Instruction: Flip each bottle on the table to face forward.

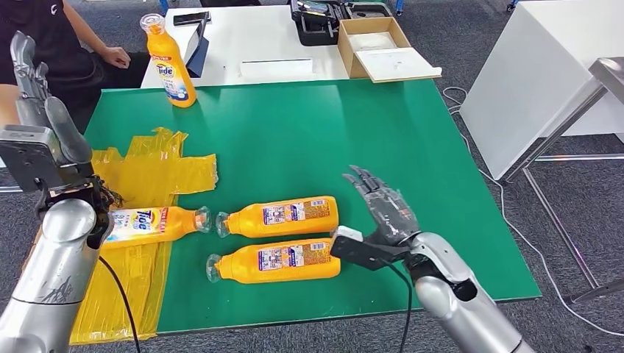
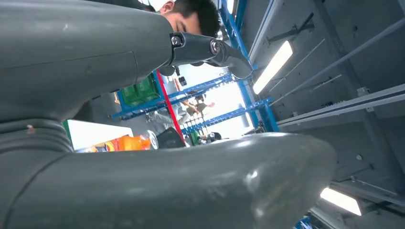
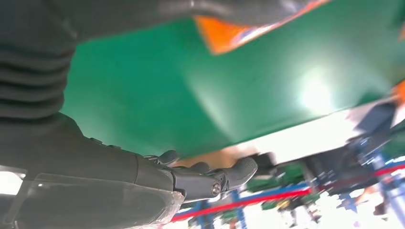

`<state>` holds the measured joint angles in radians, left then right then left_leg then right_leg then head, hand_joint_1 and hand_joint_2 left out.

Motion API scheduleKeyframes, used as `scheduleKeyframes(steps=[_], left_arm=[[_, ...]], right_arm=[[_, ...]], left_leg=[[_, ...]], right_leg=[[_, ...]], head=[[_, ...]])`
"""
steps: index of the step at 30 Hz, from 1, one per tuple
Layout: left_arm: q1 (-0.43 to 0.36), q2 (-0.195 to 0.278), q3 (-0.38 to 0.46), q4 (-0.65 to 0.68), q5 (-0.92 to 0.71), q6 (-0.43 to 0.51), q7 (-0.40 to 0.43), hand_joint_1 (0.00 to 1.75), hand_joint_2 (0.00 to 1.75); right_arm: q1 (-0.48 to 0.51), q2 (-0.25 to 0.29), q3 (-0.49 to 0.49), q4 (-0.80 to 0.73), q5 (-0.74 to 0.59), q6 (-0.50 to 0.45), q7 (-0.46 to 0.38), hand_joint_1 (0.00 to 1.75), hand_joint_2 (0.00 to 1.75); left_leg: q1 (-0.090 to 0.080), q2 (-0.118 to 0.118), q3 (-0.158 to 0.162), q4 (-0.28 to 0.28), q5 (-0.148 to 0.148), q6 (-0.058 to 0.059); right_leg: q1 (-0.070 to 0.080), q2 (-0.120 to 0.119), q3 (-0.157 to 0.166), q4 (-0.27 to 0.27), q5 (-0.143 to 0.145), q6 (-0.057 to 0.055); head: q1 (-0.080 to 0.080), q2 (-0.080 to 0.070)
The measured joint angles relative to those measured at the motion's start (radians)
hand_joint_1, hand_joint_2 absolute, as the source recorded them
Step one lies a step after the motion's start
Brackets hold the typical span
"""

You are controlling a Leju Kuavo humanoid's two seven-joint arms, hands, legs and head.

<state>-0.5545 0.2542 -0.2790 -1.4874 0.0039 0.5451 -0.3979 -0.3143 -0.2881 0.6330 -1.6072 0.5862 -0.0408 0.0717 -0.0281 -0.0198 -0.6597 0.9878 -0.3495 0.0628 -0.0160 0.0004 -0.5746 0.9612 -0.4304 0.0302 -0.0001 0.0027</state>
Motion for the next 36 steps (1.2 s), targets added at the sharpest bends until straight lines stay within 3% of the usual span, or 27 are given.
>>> scheduleKeyframes(steps=[7,13,23,36], left_arm=[[-0.020,-0.024,-0.030,0.008,0.021,0.005,0.003,0.00,0.00],[-0.020,-0.039,-0.030,0.008,-0.002,0.014,0.021,0.00,0.00],[-0.001,-0.041,0.009,0.000,-0.013,0.025,0.027,0.00,0.00],[0.017,-0.037,0.032,-0.006,-0.009,0.032,0.029,0.00,0.00]], right_arm=[[-0.080,0.125,0.192,0.033,0.042,0.051,0.074,0.00,1.75],[-0.125,0.178,0.292,0.090,0.005,0.089,0.091,0.00,1.75],[-0.163,0.191,0.400,0.158,0.068,0.105,0.223,0.00,1.75],[-0.171,0.181,0.445,0.168,0.120,0.109,0.283,0.00,1.75]], left_leg=[[0.002,0.000,0.000,0.000,0.000,0.000],[0.001,-0.001,-0.001,0.000,0.000,0.000],[0.001,-0.001,0.000,0.000,0.000,0.000],[0.001,-0.001,0.000,0.000,0.000,0.000]], right_leg=[[0.000,0.000,-0.001,0.000,0.000,0.000],[0.000,0.000,0.000,0.000,0.000,0.000],[0.000,0.000,0.000,0.000,0.000,0.000],[0.000,0.000,0.000,0.000,0.000,0.000]], head=[[0.000,0.000],[0.000,0.000],[0.000,0.000],[0.000,0.000]])
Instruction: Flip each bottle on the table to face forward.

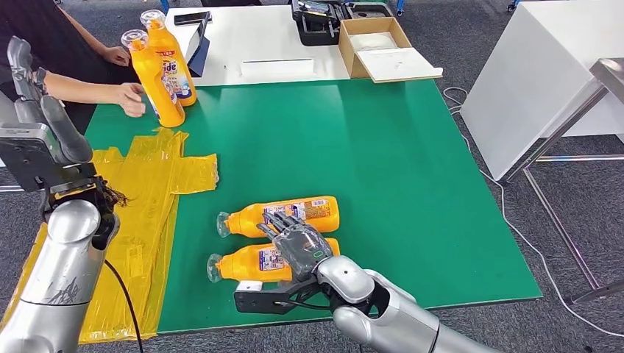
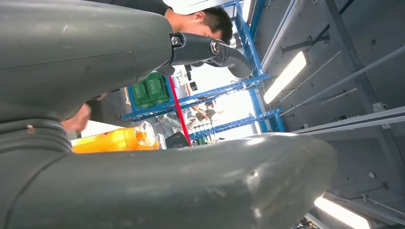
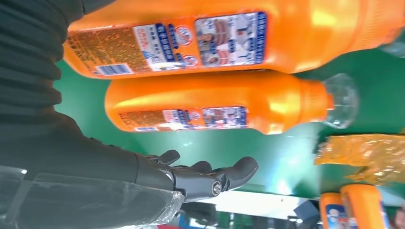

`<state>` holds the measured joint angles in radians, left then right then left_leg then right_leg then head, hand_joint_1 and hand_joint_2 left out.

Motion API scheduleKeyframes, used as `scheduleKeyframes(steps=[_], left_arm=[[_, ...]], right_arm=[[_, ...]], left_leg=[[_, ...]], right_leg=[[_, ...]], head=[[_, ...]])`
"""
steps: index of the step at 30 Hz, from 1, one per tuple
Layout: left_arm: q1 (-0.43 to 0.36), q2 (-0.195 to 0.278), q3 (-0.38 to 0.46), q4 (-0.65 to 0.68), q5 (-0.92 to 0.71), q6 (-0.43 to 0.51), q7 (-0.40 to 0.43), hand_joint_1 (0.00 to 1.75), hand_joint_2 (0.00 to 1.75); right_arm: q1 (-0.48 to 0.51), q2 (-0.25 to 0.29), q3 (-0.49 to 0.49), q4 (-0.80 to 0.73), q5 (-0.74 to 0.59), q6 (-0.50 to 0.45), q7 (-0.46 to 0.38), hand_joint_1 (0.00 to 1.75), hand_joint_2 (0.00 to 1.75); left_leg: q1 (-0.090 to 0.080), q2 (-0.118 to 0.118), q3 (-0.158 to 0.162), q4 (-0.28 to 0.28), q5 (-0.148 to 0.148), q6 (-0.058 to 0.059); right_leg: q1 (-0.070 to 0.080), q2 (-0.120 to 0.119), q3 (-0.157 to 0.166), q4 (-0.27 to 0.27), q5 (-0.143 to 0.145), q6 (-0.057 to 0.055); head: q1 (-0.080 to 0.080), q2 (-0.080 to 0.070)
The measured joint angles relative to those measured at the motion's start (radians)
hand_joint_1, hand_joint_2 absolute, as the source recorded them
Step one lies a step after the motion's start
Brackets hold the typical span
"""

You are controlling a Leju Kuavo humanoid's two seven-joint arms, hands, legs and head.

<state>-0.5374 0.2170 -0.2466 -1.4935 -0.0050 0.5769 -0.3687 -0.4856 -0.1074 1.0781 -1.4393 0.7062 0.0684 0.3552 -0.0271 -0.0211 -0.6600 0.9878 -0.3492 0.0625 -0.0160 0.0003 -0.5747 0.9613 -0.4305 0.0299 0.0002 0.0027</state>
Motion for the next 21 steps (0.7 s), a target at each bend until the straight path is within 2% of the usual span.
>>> scheduleKeyframes(steps=[5,14,21], left_arm=[[0.012,0.008,0.005,0.000,0.008,0.012,0.000,0.00,0.00],[0.020,0.011,0.009,-0.003,0.012,0.018,-0.001,0.00,0.00],[0.070,0.018,0.046,-0.036,0.019,0.040,-0.004,0.00,0.00]], right_arm=[[0.007,-0.017,0.006,0.000,0.015,0.020,0.034,0.00,1.75],[0.012,-0.039,0.010,0.000,0.017,0.031,0.041,0.00,1.75],[0.038,-0.066,0.018,0.001,0.051,0.048,0.059,0.00,1.75]], left_leg=[[0.000,0.000,0.000,0.000,0.000,0.000],[0.000,0.000,0.000,0.000,0.000,0.000],[0.000,0.000,0.000,0.000,0.000,0.000]], right_leg=[[0.000,0.000,0.000,0.000,0.000,0.000],[0.000,0.000,0.000,0.000,0.000,0.000],[0.000,0.000,0.000,0.000,0.000,0.000]], head=[[0.000,0.000],[0.000,0.000],[0.000,0.000]])
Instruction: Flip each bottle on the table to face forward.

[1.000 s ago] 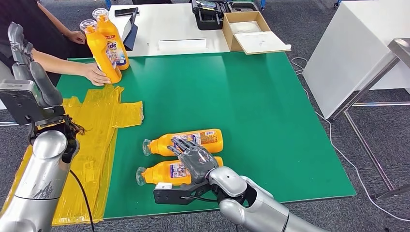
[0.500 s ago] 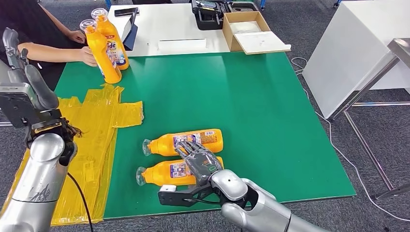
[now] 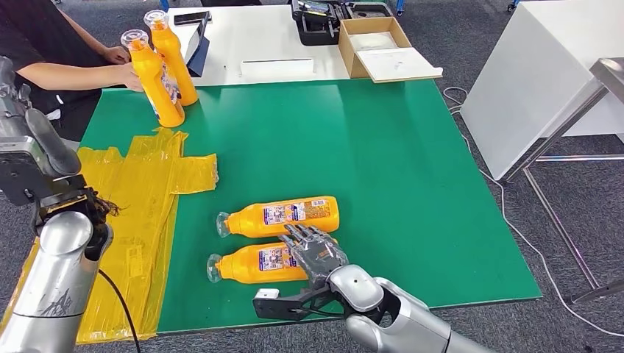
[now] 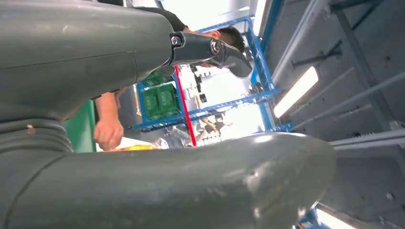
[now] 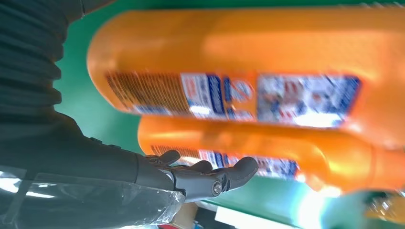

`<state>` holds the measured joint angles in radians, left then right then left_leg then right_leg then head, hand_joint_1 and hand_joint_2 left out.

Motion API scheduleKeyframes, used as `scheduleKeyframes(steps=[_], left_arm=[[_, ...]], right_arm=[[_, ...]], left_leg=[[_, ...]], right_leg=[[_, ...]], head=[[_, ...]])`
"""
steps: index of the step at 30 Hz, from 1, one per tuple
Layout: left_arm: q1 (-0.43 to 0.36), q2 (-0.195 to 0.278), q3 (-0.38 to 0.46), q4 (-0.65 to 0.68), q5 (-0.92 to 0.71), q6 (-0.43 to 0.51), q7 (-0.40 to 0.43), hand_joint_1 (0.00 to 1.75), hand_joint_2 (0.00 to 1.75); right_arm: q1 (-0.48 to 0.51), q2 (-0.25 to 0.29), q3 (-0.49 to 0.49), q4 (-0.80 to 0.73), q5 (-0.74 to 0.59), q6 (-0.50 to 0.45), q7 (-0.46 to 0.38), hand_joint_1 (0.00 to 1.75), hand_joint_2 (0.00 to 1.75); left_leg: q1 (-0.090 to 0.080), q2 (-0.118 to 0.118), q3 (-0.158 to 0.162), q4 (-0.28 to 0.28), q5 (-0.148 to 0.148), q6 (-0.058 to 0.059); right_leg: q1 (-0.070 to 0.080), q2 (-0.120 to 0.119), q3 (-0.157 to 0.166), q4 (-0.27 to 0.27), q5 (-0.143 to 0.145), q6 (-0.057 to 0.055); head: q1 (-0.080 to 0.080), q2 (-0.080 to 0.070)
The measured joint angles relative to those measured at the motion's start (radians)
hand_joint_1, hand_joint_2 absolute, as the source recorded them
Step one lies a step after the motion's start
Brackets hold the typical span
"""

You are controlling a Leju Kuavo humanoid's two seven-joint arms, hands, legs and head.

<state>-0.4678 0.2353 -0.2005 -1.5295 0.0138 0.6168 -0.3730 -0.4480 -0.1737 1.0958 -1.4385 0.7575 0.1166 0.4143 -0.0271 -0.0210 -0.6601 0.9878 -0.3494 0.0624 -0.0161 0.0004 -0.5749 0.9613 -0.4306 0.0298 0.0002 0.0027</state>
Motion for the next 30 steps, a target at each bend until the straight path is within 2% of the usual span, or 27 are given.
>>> scheduleKeyframes(steps=[11,12,15,16,22,30], left_arm=[[0.063,0.017,0.057,-0.032,0.022,0.008,-0.019,0.00,0.00],[0.066,0.017,0.059,-0.034,0.022,0.009,-0.020,0.00,0.00],[0.071,0.017,0.061,-0.037,0.024,0.011,-0.020,0.00,0.00],[0.072,0.017,0.061,-0.037,0.026,0.011,-0.020,0.00,0.00],[0.069,0.017,0.060,-0.037,0.055,0.006,-0.035,0.00,0.00],[0.050,0.019,0.054,-0.011,0.087,0.008,-0.061,0.00,0.00]], right_arm=[[0.046,-0.043,0.006,0.041,0.005,-0.018,-0.011,0.02,1.75],[0.048,-0.047,0.006,0.046,0.001,-0.018,-0.012,0.39,1.75],[0.050,-0.058,0.008,0.057,-0.010,-0.019,-0.016,1.68,1.75],[0.049,-0.061,0.008,0.061,-0.014,-0.019,-0.018,1.75,1.75],[0.037,-0.072,0.011,0.095,-0.055,-0.029,-0.032,1.75,1.75],[0.016,-0.082,0.024,0.149,-0.106,-0.058,-0.064,1.75,1.75]], left_leg=[[0.000,0.000,0.001,0.000,0.000,0.000],[0.000,0.000,0.001,0.000,0.000,0.000],[0.000,0.000,0.002,0.000,0.000,0.000],[0.000,0.000,0.002,0.000,0.000,0.000],[0.000,0.000,0.008,0.000,-0.002,-0.002],[0.000,0.000,0.011,0.000,-0.002,-0.002]], right_leg=[[-0.001,0.000,0.000,0.000,0.000,-0.001],[-0.001,0.000,0.000,0.000,0.000,-0.001],[-0.001,0.000,0.000,0.000,0.000,-0.001],[-0.001,0.000,0.000,0.000,0.000,-0.001],[-0.003,0.000,-0.005,-0.001,-0.004,-0.006],[-0.002,0.000,-0.002,-0.001,-0.004,-0.005]], head=[[0.000,0.000],[0.000,0.000],[0.000,0.000],[0.000,0.000],[0.000,0.000],[0.000,0.000]])
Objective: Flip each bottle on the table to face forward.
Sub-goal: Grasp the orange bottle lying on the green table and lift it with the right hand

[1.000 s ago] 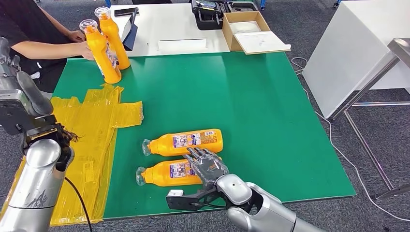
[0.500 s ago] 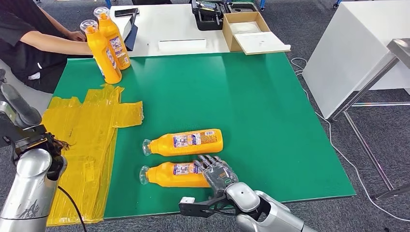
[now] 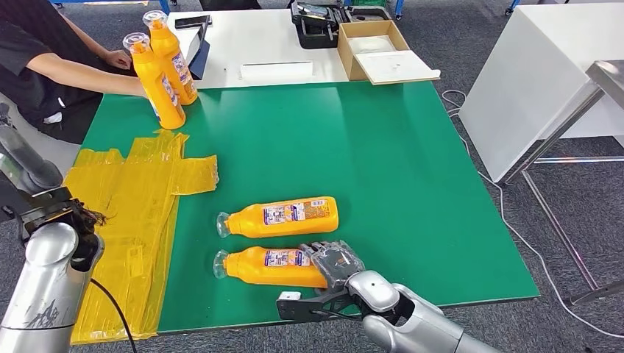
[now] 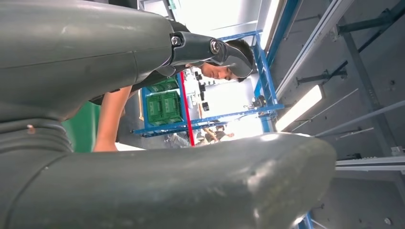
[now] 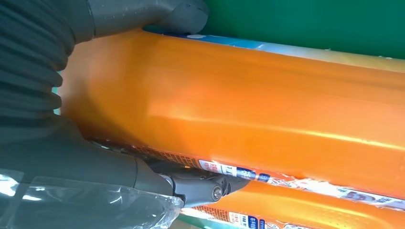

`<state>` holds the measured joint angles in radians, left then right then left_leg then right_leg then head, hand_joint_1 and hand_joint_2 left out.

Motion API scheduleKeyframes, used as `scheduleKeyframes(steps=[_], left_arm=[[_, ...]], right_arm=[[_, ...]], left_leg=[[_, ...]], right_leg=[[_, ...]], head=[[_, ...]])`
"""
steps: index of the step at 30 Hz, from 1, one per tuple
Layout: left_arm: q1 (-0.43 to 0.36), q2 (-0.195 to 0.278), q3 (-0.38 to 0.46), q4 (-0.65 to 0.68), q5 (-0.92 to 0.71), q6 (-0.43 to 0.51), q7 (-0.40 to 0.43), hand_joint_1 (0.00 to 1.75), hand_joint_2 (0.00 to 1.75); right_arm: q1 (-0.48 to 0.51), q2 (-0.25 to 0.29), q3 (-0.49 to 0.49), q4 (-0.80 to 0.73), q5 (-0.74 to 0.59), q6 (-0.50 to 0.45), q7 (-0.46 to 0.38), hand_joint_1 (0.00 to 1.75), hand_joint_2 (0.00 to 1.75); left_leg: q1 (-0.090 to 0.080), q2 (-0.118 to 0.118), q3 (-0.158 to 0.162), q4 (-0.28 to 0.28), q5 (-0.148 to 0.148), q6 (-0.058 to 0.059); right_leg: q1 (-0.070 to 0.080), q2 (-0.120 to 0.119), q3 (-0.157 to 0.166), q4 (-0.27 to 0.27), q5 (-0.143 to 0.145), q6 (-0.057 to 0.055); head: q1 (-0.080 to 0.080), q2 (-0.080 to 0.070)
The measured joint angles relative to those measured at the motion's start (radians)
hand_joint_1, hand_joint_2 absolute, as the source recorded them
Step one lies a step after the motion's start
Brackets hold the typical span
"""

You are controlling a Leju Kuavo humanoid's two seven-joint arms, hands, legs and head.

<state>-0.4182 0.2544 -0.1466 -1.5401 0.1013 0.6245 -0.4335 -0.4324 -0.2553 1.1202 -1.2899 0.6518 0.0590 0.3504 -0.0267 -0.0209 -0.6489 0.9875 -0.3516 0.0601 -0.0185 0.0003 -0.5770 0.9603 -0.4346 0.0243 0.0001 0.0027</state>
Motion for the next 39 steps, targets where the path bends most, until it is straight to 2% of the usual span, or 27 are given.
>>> scheduleKeyframes(steps=[7,13,17,21,26,31,34,39], left_arm=[[-0.005,0.001,0.000,0.007,0.016,-0.010,0.002,0.00,0.00],[-0.003,0.001,-0.001,0.009,0.116,-0.099,0.070,0.00,0.00],[0.000,0.001,-0.001,0.004,0.171,-0.136,0.083,0.00,0.00],[0.014,0.001,0.002,-0.019,0.236,-0.170,0.097,0.00,1.75],[0.029,0.001,0.008,-0.057,0.292,-0.213,0.136,0.00,1.75],[0.058,-0.002,0.012,-0.125,0.324,-0.255,0.166,0.00,1.75],[0.064,-0.009,0.009,-0.157,0.367,-0.290,0.185,0.00,1.75],[0.052,-0.037,-0.036,-0.202,0.450,-0.340,0.230,0.00,1.75]], right_arm=[[0.010,-0.006,-0.028,0.004,-0.092,-0.015,-0.003,1.75,1.75],[0.030,-0.025,-0.143,-0.063,-0.276,0.048,-0.034,1.75,1.75],[0.051,-0.041,-0.204,-0.114,-0.331,0.072,-0.054,1.75,1.75],[0.062,-0.059,-0.259,-0.182,-0.387,0.081,-0.075,1.75,1.75],[0.060,-0.075,-0.344,-0.300,-0.429,0.050,-0.130,1.75,1.75],[0.017,-0.075,-0.492,-0.433,-0.383,0.027,-0.122,1.75,1.75],[-0.013,-0.071,-0.546,-0.457,-0.337,-0.003,-0.121,1.75,1.75],[-0.106,-0.040,-0.604,-0.437,-0.253,-0.104,-0.118,1.75,1.75]], left_leg=[[0.000,0.000,0.002,0.000,0.000,0.000],[-0.001,-0.001,0.002,0.000,0.000,0.000],[-0.001,-0.001,-0.002,0.000,0.001,0.001],[-0.001,0.000,-0.005,0.000,0.002,0.001],[-0.001,0.000,-0.008,0.000,0.002,0.001],[-0.001,0.000,-0.008,0.000,0.002,0.001],[-0.001,0.000,-0.009,0.000,0.002,0.001],[-0.001,0.000,-0.009,0.000,0.002,0.002]], right_leg=[[0.000,0.000,0.002,0.000,0.000,0.000],[-0.001,0.000,0.003,0.000,0.001,0.001],[-0.001,0.000,0.007,0.000,0.003,0.003],[-0.001,0.000,0.006,0.000,0.004,0.005],[0.000,0.000,0.004,0.000,0.004,0.005],[-0.001,0.000,0.003,0.000,0.004,0.004],[-0.001,0.000,0.003,0.000,0.004,0.004],[-0.001,0.000,0.003,0.000,0.004,0.005]], head=[[0.000,0.000],[0.000,0.000],[0.000,0.000],[0.000,0.000],[0.000,0.000],[0.000,0.000],[0.000,0.000],[0.000,0.000]])
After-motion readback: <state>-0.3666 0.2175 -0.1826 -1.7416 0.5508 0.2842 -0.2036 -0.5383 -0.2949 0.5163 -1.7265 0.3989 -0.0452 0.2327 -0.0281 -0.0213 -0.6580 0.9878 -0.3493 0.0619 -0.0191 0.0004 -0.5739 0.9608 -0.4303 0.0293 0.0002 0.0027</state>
